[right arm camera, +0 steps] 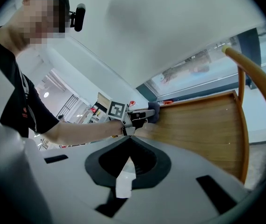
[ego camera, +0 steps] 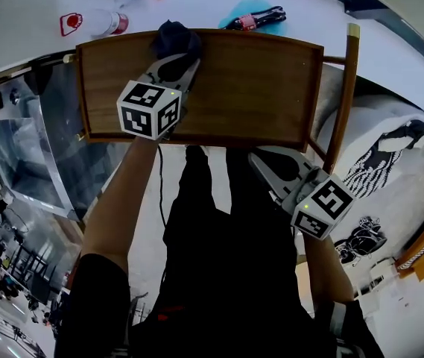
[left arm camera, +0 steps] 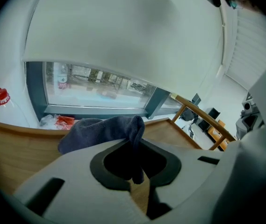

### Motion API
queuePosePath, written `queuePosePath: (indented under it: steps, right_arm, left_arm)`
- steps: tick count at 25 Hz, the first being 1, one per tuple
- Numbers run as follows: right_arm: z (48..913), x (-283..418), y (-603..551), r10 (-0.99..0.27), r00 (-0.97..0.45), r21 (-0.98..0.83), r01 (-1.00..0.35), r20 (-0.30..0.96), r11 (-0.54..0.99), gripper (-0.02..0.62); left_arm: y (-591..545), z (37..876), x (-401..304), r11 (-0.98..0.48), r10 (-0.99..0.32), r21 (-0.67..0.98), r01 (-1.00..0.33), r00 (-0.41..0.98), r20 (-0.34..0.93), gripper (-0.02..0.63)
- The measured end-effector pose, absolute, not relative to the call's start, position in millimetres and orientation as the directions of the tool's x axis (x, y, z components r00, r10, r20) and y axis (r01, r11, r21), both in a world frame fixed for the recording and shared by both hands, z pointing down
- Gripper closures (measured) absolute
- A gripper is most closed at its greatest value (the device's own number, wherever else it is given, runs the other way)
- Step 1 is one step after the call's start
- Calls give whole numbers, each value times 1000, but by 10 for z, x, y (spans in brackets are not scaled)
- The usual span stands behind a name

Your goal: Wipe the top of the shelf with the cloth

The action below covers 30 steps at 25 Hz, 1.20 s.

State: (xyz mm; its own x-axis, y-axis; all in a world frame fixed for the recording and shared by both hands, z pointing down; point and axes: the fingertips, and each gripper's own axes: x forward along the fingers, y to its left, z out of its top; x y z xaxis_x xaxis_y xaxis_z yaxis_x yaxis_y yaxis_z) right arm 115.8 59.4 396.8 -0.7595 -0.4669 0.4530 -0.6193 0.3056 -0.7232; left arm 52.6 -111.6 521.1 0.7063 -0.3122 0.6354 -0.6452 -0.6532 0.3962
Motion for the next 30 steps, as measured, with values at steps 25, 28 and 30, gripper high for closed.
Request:
queuePosePath:
  steps: [25,28,30]
  right_arm:
    - [3865,1980,749,-595,-685,-736,-641,420,219,591]
    - [3868,2050,772,-608,-675,-739,-642,417,205,591]
    - [3868,2084,791,-615,-670,-739,-643,417,200,591]
  left_arm:
    - [-671,5234,2044,-766,-122,447,-463,786,606,554]
    - [-641,5232,2160,-773,-109,449,-448,791,602,554]
    - [-624,5233,2226,-777,-100,452,-439,794,600,554]
